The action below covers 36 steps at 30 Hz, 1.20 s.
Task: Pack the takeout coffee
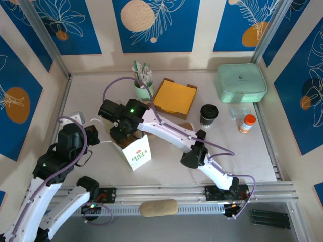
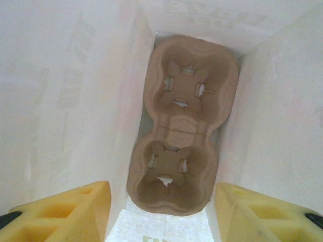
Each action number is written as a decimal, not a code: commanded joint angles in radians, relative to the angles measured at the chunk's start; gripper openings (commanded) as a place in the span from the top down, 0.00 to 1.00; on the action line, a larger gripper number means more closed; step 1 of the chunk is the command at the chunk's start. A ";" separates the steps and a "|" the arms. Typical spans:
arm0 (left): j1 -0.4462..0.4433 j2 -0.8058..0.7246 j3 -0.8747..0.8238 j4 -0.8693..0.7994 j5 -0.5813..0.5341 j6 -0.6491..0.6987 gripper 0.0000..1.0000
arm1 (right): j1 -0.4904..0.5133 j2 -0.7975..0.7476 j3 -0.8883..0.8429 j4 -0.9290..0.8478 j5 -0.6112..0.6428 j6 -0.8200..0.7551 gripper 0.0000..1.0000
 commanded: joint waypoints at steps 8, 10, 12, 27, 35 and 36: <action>0.008 -0.008 -0.001 0.010 0.007 -0.007 1.00 | -0.010 -0.120 0.027 0.043 -0.053 0.020 0.41; 0.008 -0.007 -0.001 0.010 0.007 -0.008 1.00 | -0.011 -0.137 0.029 0.053 -0.065 0.026 0.41; 0.008 -0.007 -0.001 0.010 0.006 -0.007 1.00 | -0.011 -0.156 0.027 0.060 -0.074 0.031 0.41; 0.007 0.002 0.002 0.018 0.011 -0.004 1.00 | 0.019 -0.219 -0.008 0.005 -0.113 0.039 0.47; 0.008 0.002 0.001 0.021 0.011 0.000 1.00 | 0.040 -0.218 -0.057 -0.011 -0.095 0.045 0.47; 0.008 0.002 0.002 0.020 0.010 -0.001 1.00 | 0.040 -0.219 -0.058 -0.011 -0.093 0.047 0.47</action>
